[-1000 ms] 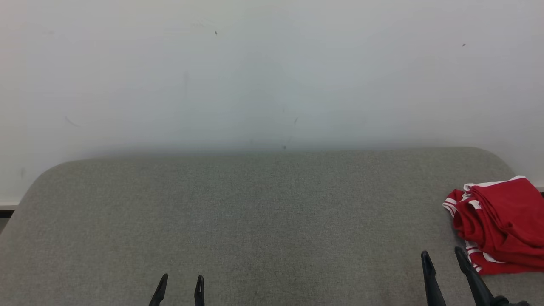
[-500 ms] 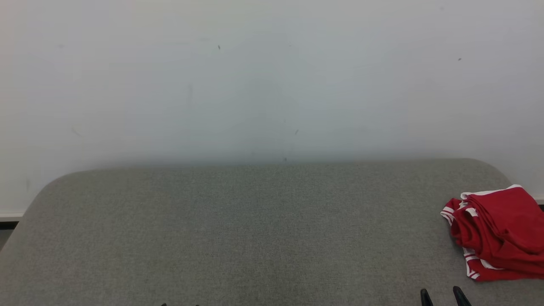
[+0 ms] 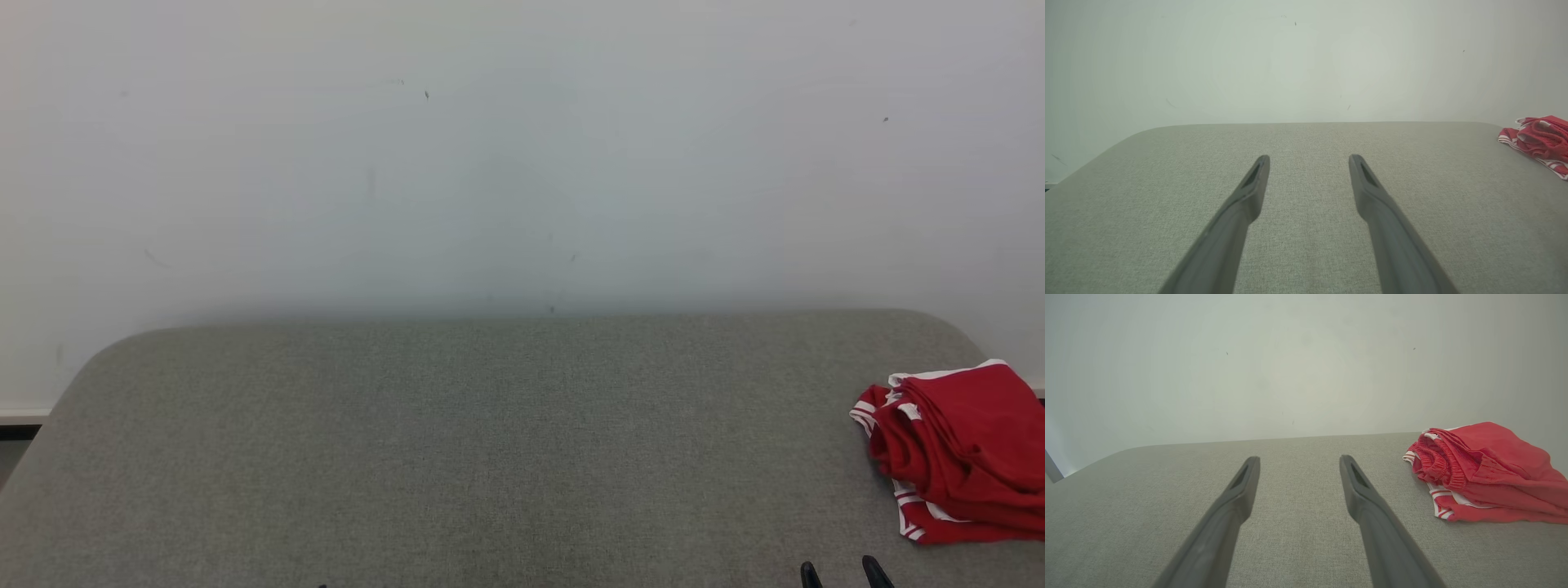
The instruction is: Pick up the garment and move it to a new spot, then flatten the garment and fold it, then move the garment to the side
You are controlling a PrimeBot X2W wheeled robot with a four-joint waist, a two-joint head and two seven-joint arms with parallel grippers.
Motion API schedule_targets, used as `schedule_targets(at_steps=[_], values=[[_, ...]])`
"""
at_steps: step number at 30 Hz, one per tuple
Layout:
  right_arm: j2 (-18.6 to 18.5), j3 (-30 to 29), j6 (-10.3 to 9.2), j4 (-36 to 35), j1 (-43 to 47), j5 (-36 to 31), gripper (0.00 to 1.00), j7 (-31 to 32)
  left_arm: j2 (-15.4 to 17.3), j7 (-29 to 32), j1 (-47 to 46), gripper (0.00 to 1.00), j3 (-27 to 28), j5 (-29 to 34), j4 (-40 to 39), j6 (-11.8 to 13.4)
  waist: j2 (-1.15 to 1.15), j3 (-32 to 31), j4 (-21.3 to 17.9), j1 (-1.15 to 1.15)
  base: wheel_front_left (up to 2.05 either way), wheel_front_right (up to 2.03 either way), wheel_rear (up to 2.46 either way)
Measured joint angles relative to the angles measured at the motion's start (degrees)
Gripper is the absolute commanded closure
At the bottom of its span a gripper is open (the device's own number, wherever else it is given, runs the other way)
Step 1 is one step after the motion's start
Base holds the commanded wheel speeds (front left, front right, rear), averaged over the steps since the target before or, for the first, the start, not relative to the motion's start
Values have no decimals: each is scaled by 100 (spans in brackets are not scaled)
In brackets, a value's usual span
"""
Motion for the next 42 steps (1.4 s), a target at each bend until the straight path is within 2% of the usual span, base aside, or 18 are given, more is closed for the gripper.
schedule_targets(at_steps=[7,8,15,32,36,42], values=[[3,-18,0,55,-7,-1,0,0,0,0,-6,0,-33,-33,51,43,0,-47,25,1,0,0,0],[9,-14,0,86,3,-1,100,0,1,0,-3,100,-34,-32,73,43,0,-50,28,1,0,0,0],[98,21,0,489,128,107,100,60,7,57,135,100,-36,-131,444,43,0,-38,28,1,0,0,0],[151,-254,0,578,-291,1952,100,612,23,403,-160,100,164,-2140,433,-100,0,141,16,1,0,0,0],[179,-365,0,608,-464,2571,100,809,23,513,-297,100,244,-2802,420,-110,0,210,11,1,0,0,0],[203,-458,0,626,-601,3066,100,962,23,617,-410,100,308,-3332,411,-158,0,269,7,1,0,0,0]])
